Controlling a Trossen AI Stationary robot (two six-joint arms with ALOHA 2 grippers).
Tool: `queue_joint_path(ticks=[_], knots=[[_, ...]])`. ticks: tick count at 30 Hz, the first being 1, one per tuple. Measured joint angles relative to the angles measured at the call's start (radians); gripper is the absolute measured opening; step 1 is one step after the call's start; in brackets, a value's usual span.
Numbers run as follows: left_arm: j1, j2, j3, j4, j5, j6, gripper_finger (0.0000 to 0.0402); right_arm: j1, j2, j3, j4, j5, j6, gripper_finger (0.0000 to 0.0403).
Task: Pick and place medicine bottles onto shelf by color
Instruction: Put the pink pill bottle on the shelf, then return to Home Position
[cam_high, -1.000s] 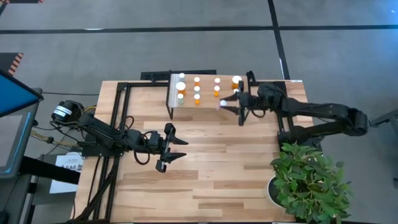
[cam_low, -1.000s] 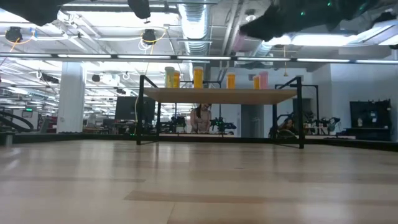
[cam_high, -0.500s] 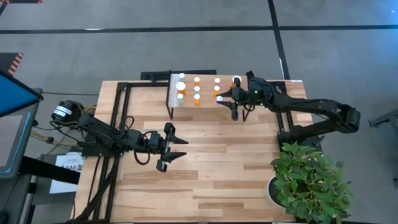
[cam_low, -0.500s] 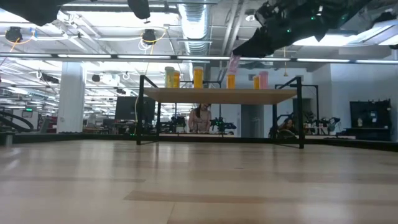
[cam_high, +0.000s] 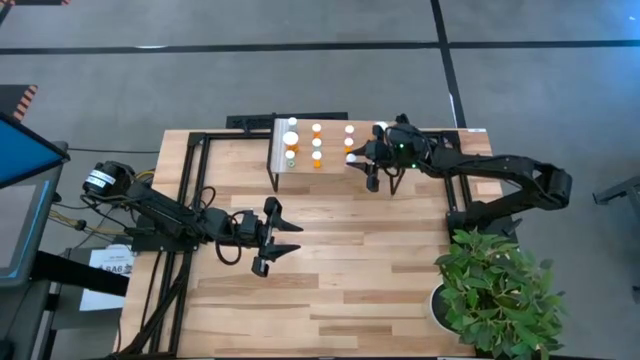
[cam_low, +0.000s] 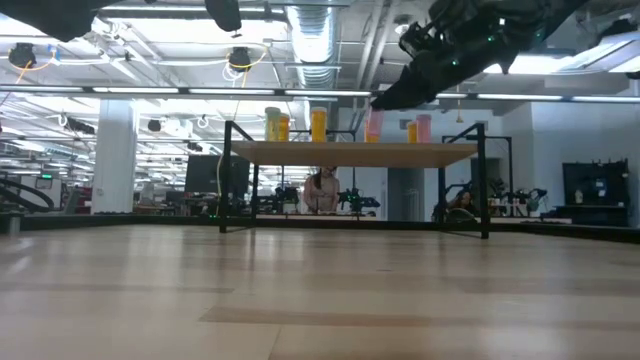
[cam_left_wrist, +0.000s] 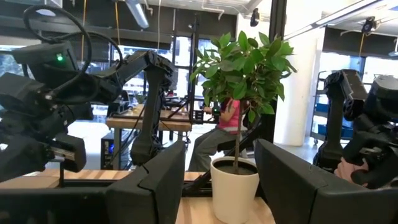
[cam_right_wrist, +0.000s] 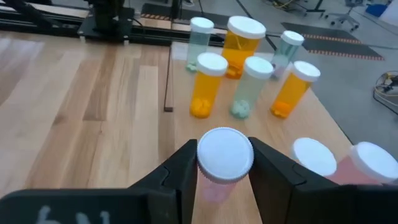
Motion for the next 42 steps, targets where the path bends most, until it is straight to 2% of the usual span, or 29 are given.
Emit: queue_joint_path(ticks=[17,30,42], knots=[[0.000,0.000,0.000,0.000,0.000,0.000,0.0183,-0.044,-0.001,0.000,-0.024,0.003,0.028,0.0175],[0.000,0.000,0.000,0.001,0.000,0.000,0.0183,-0.044,-0.002,0.000,-0.021,0.002,0.028,0.0173],[0.000,0.000,0.000,0.001,0.000,-0.001,0.0183,-0.046,-0.024,0.000,-0.018,0.025,0.028,0.0203]])
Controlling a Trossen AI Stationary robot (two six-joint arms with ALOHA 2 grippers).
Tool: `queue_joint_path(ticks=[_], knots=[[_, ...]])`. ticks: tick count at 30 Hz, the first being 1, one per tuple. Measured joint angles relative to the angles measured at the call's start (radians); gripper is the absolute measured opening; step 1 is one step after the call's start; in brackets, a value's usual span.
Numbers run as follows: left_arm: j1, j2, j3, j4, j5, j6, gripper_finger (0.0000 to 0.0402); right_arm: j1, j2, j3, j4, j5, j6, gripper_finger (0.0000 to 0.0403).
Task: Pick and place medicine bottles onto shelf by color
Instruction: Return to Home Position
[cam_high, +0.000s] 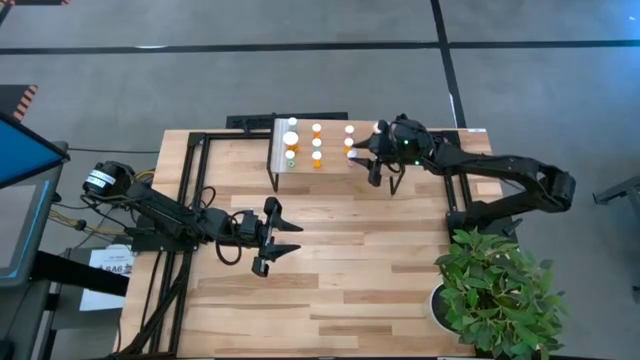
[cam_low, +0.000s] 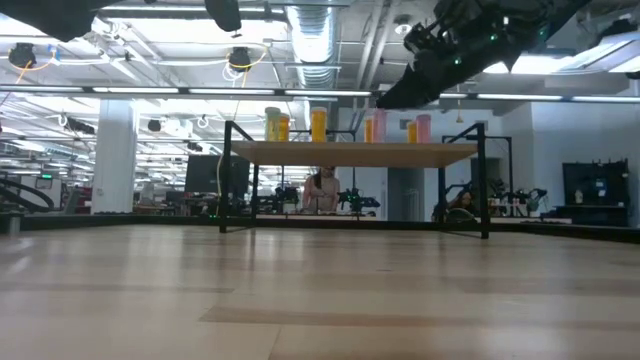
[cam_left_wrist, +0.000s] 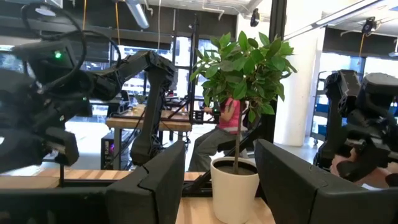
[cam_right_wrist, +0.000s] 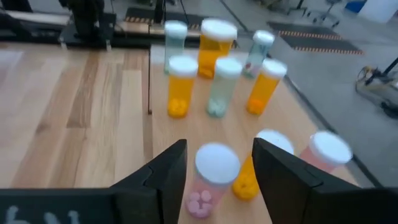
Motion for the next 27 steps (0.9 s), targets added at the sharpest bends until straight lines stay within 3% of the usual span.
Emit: queue_joint_path(ticks=[8,12,18,27], knots=[[0.001,0.000,0.000,-0.081,-0.157,-0.058,0.0183,-0.013,-0.145,0.000,-0.003,0.000,0.000,0.0219],[0.022,-0.044,0.000,-0.135,-0.173,-0.052,0.0183,-0.020,-0.248,0.000,-0.031,-0.015,0.000,0.0209],[0.110,-0.275,0.000,-0.484,-0.208,-0.101,0.0183,-0.040,-0.438,0.000,-0.153,-0.103,-0.001,0.0146],[0.202,-0.663,0.001,-0.964,-0.230,-0.046,0.0183,-0.076,-0.672,-0.008,-0.488,-0.177,0.020,0.0043]])
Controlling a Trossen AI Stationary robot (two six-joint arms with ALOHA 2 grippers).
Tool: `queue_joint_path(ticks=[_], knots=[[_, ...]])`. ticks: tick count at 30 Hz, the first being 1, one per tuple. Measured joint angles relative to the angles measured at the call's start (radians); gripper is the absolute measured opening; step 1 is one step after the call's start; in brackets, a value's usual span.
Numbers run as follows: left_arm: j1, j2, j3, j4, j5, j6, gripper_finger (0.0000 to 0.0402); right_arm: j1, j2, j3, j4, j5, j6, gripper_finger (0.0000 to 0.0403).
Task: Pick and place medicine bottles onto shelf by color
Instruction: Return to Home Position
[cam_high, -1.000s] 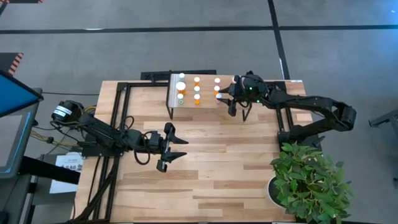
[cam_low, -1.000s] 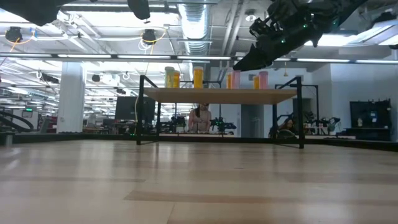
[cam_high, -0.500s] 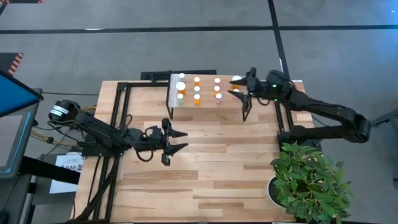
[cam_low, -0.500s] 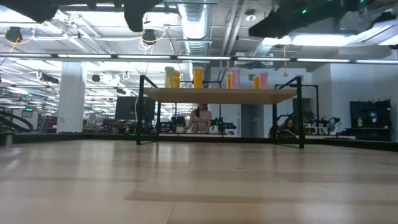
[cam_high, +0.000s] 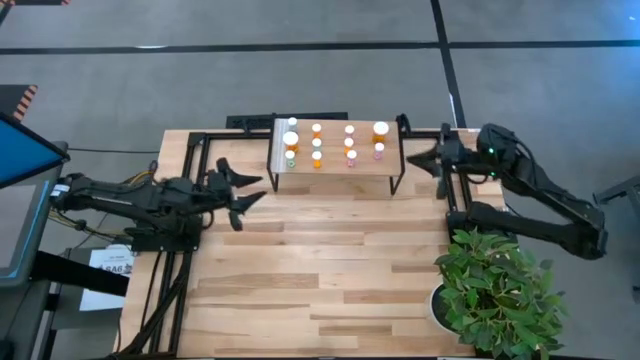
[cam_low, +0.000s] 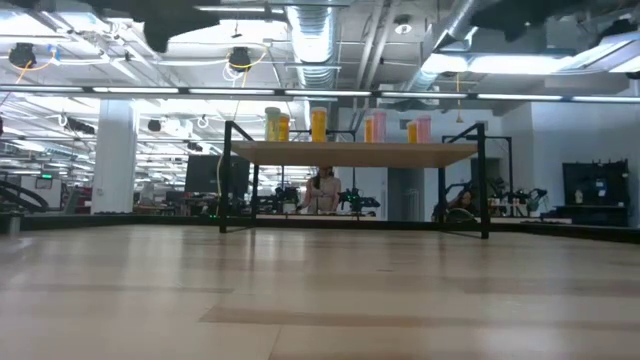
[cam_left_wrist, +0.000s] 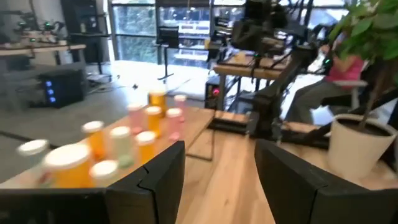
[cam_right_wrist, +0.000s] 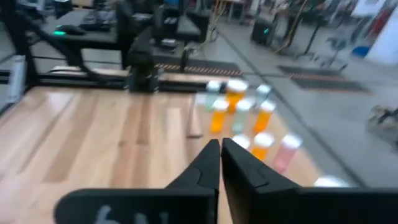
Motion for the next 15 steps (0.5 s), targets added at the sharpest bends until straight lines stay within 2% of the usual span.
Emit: queue_joint_path(ticks=[5,10,15], knots=[[0.008,-0.123,0.000,-0.196,-0.031,-0.014,0.0183,0.002,-0.105,-0.085,-0.089,-0.036,0.055,0.0009],[0.008,-0.218,0.000,-0.384,-0.101,-0.094,0.0182,0.002,-0.307,-0.233,-0.092,-0.037,0.119,0.0011],[0.006,-0.317,-0.057,-0.343,-0.053,-0.078,0.0159,0.003,-0.552,-0.332,0.009,-0.038,0.195,0.0013]])
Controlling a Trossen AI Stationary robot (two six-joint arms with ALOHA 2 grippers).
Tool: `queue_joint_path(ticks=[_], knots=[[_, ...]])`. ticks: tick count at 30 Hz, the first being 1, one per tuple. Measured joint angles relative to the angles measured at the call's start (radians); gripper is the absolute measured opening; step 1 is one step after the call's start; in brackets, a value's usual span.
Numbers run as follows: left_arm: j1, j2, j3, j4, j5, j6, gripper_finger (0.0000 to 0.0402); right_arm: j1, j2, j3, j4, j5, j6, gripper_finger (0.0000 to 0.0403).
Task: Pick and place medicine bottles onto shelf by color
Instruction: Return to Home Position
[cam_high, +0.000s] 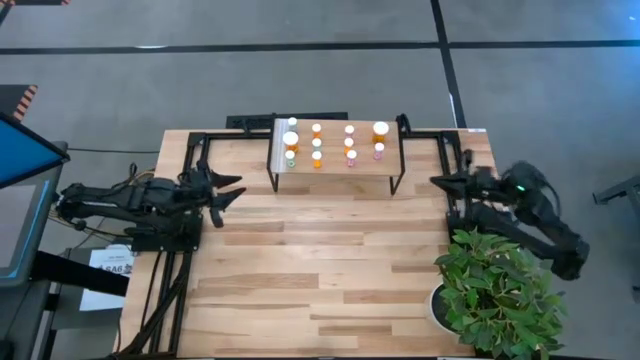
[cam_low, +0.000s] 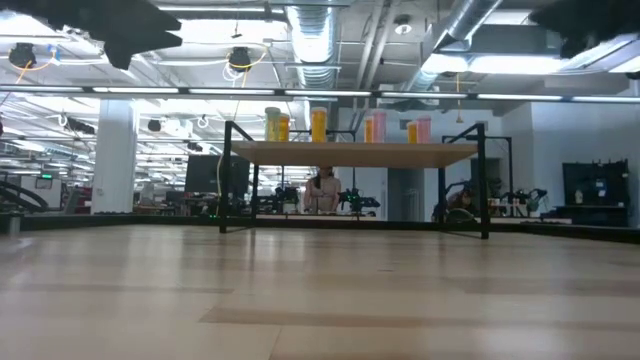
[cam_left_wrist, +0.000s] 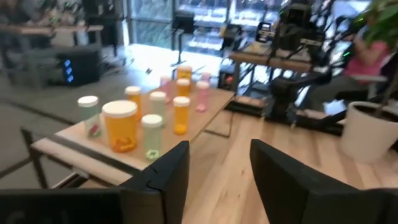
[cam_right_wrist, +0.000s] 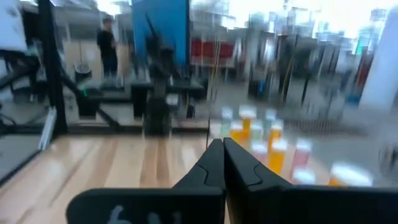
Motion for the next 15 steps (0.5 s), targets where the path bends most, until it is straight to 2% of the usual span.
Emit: queue_joint_path(ticks=[2,4,7,15], knots=[[0.000,-0.048,-0.045,0.039,0.017,0.022,0.0140,0.007,-0.050,-0.011,0.026,-0.002,0.003,0.0011],[0.000,-0.098,-0.099,0.091,0.025,0.032,0.0120,0.014,-0.042,-0.014,0.008,-0.009,0.047,0.0010],[0.000,-0.175,-0.187,0.162,0.041,0.033,0.0088,0.034,-0.018,-0.024,0.112,0.005,0.094,0.0010],[0.000,-0.355,-0.407,0.300,0.109,0.032,0.0024,0.095,-0.002,-0.191,0.308,-0.010,0.125,0.0014]])
